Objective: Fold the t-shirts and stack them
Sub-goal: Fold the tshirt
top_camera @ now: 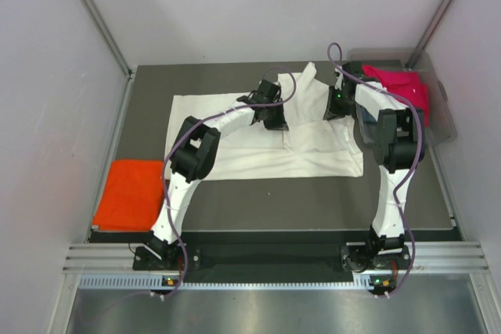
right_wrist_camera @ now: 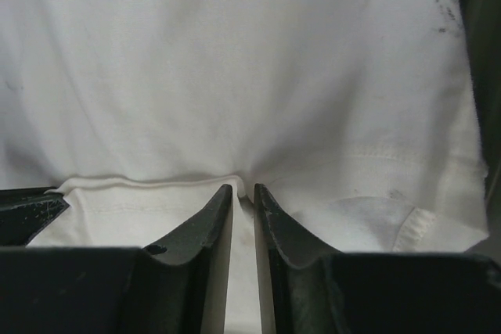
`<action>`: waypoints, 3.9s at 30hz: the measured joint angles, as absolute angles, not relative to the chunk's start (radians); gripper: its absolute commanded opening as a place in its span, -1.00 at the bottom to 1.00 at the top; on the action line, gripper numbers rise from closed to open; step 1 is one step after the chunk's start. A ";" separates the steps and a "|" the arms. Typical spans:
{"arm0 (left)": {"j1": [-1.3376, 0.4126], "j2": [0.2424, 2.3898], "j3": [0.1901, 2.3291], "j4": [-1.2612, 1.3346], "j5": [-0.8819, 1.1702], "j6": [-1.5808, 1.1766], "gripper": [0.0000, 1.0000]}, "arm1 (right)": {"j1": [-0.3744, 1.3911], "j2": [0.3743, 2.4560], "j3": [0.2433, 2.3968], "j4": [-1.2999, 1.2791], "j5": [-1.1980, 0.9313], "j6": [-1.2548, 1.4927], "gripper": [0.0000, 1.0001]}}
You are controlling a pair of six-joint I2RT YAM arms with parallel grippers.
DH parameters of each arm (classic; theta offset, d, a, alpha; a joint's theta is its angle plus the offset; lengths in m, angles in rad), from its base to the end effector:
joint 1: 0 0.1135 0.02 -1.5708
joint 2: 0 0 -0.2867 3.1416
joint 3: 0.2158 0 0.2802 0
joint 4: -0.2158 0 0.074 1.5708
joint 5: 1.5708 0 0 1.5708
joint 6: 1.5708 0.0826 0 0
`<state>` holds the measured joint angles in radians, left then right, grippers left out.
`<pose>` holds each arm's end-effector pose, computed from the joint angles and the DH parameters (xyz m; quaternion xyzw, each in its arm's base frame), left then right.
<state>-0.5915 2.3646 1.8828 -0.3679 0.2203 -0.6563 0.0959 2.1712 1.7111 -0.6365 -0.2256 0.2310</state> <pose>0.4854 -0.3478 0.1247 0.0086 0.9308 -0.2883 0.2245 0.5202 0.0686 0.1448 0.0388 0.9654 0.1459 0.2125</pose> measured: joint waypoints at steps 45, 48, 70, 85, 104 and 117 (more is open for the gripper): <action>-0.555 2.384 2.113 -0.728 0.075 -0.544 -0.11 | 0.095 2.160 1.815 -0.730 -0.119 0.302 0.16; -0.530 2.260 2.001 -0.781 -0.004 -0.477 -0.08 | 0.099 2.112 1.778 -0.755 -0.083 0.292 0.18; 0.015 1.881 1.570 -0.593 0.179 -0.424 -0.14 | 0.169 2.018 1.782 -0.494 -0.151 0.450 0.67; 0.178 2.230 1.808 -0.402 0.246 -0.477 0.16 | 0.057 2.376 2.117 -0.435 -0.133 0.432 0.13; 0.170 2.400 1.971 -0.362 0.194 -0.481 0.02 | 0.064 2.535 2.267 -0.461 -0.153 0.368 0.09; 0.170 2.415 1.979 -0.360 0.217 -0.484 -0.43 | 0.076 2.564 2.297 -0.517 -0.118 0.338 -0.16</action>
<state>0.1696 2.4145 1.9785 -0.3595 0.2169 -0.4835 0.0765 2.5641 2.2974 -0.5167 -0.1184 0.3382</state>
